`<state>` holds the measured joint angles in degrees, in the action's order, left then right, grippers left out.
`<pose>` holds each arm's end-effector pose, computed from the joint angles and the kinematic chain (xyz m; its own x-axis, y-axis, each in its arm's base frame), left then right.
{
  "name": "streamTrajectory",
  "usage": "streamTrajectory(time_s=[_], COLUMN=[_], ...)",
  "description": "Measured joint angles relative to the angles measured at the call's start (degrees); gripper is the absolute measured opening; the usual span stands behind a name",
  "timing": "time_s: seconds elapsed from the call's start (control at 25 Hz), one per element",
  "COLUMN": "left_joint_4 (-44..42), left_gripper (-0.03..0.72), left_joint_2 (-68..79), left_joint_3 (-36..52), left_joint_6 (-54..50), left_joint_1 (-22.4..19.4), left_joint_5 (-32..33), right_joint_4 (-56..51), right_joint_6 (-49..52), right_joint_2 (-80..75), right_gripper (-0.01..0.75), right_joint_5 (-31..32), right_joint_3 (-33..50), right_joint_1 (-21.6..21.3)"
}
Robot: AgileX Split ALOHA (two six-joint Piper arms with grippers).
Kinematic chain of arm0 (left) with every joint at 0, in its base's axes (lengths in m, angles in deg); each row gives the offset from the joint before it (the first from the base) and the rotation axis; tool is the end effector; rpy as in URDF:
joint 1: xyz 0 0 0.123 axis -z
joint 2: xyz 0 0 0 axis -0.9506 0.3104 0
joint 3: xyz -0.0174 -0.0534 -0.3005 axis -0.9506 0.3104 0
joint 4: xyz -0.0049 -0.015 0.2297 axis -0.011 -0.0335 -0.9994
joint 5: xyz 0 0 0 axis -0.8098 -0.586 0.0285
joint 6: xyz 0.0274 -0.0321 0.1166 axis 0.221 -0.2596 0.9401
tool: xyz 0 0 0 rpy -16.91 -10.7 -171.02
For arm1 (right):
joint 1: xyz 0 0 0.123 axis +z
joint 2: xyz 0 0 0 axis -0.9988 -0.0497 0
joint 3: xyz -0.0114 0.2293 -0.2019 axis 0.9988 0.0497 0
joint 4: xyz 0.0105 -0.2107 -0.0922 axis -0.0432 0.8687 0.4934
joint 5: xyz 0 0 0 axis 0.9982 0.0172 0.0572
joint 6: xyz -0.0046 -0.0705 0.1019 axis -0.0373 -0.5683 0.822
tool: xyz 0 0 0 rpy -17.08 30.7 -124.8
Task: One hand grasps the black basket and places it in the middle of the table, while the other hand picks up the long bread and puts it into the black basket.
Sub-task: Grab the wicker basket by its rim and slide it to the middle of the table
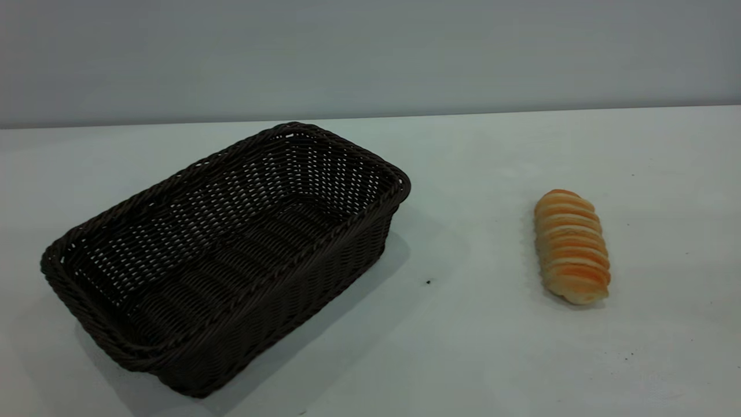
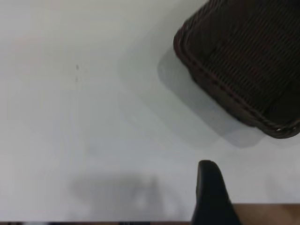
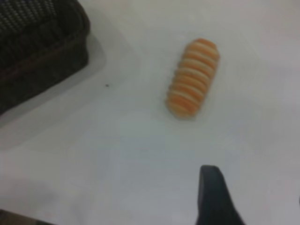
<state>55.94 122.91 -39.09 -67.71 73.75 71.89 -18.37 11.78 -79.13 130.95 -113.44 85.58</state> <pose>0.0898 -0.0062 0.2836 -0.7276 -0.1014 -0.6785 -0.0409 0.9937 -0.1046 0.0783 0.0315 0.2780 -0.6124 -0.0588 -0.7883 -0.2328 0.9664 0.1087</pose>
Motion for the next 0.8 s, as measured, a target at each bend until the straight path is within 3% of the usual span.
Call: streamTrajectory(time_s=[0.2, 0.52, 0.64, 0.8], left_joint_4=[3.0, 10.9, 12.3, 17.1], left_gripper=[0.513, 0.513, 0.513, 0.513], left_joint_2=[19.3, 40.0, 44.5, 49.6], left_joint_3=[-2.7, -2.8, -2.9, -2.9], left_joint_6=[-0.7, -2.5, -7.3, -16.7], left_joint_1=[0.0, 1.8, 3.4, 3.5], left_joint_5=[-7.5, -16.1, -21.7, -23.6], right_joint_4=[-4.0, -4.5, -4.6, -4.6], right_joint_6=[-4.4, -6.0, -6.9, -7.2], right_joint_2=[-9.6, -15.7, -15.7, -15.7], right_gripper=[0.487, 0.502, 0.502, 0.502], right_joint_5=[-2.9, -5.8, -6.8, -7.0], right_joint_3=[-2.1, -2.4, -2.4, -2.4], right_joint_1=[0.0, 0.0, 0.0, 0.0])
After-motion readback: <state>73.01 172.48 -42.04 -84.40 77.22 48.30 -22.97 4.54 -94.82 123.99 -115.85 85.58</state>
